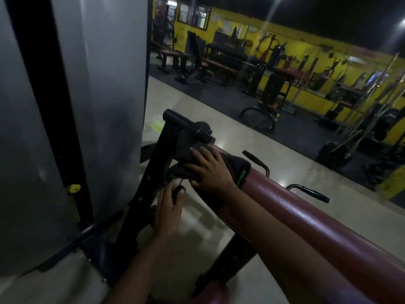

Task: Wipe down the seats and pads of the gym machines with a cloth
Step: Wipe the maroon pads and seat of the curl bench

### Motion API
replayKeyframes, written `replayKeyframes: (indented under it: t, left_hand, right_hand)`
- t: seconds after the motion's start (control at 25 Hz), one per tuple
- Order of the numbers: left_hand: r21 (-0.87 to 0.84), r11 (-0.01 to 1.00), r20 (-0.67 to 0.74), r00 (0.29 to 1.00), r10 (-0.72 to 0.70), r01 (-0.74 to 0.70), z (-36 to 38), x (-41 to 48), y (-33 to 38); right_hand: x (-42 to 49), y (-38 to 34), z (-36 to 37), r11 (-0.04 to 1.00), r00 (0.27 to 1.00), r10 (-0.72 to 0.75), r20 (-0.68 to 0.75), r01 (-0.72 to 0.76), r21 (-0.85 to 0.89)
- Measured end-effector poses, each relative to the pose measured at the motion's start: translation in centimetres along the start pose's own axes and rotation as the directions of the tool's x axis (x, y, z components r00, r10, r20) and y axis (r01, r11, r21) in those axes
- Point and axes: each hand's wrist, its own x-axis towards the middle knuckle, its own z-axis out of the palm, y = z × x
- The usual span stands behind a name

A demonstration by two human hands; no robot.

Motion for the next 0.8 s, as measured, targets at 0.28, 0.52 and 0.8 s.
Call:
replayKeyframes:
  t: [0.28, 0.52, 0.8]
  left_hand:
    - [0.027, 0.999, 0.128, 0.992, 0.025, -0.028, -2.4, 8.1, -0.3]
    - [-0.083, 0.996, 0.292, 0.956, 0.006, 0.019, -2.4, 11.1, -0.7]
    - [-0.037, 0.905, 0.542, 0.752, 0.375, -0.424, 0.4, 14.1, 3.5]
  right_hand:
    - [3.4, -1.3, -0.8, 0.960, 0.960, 0.280, 0.021, -0.280, 0.018]
    - [1.1, -3.3, 2.2, 0.976, 0.988, 0.156, 0.004, -0.154, -0.156]
    - [-5.3, -9.9, 5.6, 0.477, 0.419, 0.859, -0.295, -0.864, 0.161]
